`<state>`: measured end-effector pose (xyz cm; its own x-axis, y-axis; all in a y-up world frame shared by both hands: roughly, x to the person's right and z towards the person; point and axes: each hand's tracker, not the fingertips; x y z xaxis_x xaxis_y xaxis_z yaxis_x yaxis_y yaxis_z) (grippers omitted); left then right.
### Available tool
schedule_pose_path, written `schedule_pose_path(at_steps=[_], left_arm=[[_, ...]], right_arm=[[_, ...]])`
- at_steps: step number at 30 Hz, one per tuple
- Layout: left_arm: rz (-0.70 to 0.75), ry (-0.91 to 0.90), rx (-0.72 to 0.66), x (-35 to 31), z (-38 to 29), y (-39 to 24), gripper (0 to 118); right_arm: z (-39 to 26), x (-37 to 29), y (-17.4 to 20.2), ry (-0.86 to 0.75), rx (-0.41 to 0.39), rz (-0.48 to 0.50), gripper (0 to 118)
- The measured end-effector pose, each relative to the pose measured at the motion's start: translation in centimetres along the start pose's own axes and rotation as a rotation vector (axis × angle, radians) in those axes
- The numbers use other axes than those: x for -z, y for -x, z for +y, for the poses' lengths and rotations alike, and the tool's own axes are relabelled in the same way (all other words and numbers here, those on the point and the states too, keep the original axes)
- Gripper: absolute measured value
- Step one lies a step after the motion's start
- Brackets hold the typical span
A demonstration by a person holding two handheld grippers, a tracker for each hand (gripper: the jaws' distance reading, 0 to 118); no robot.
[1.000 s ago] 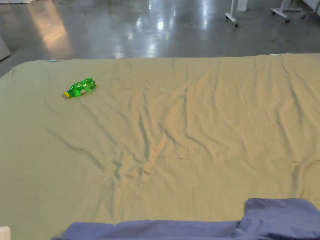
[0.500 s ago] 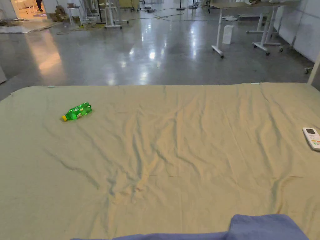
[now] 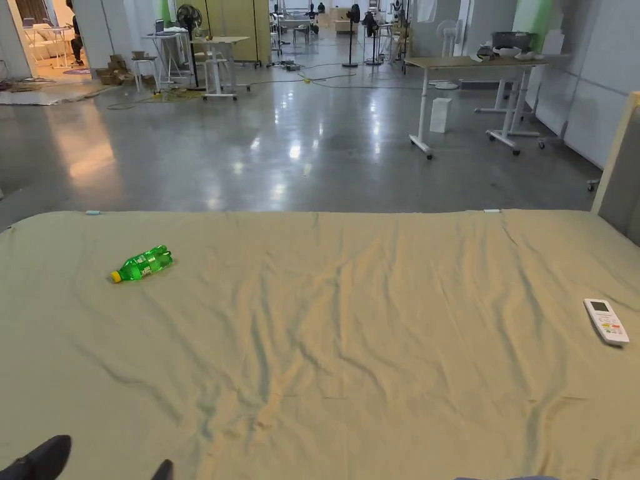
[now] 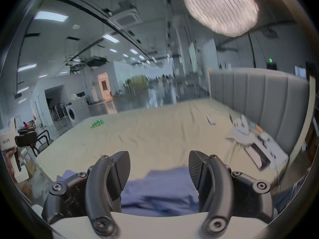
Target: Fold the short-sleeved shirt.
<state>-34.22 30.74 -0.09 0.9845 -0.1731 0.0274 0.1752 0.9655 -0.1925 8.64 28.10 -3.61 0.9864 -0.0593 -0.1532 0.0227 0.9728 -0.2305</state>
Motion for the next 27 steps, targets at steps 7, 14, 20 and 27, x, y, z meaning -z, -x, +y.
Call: schedule_pose_path(at_steps=[7, 14, 20, 27], left_arm=[[-0.058, -0.004, 0.005, 0.0, 1.6, -3.2, 44], [-0.101, 0.022, 0.072, -0.9, 1.2, -3.8, 0], [-0.114, 0.008, -0.039, -1.0, 1.5, -2.6, 0], [-0.078, 0.054, 0.013, -0.9, 1.1, -1.5, 0]], right_arm=[[-0.2, 0.0, 4.3, -0.047, -0.141, 0.054, 19], [-1.0, -0.1, 3.9, 0.038, -0.082, 0.062, 0], [-0.4, -0.8, 4.0, -0.016, -0.124, 0.045, 0], [0.0, -1.2, 4.3, -0.023, -0.13, 0.054, 0]])
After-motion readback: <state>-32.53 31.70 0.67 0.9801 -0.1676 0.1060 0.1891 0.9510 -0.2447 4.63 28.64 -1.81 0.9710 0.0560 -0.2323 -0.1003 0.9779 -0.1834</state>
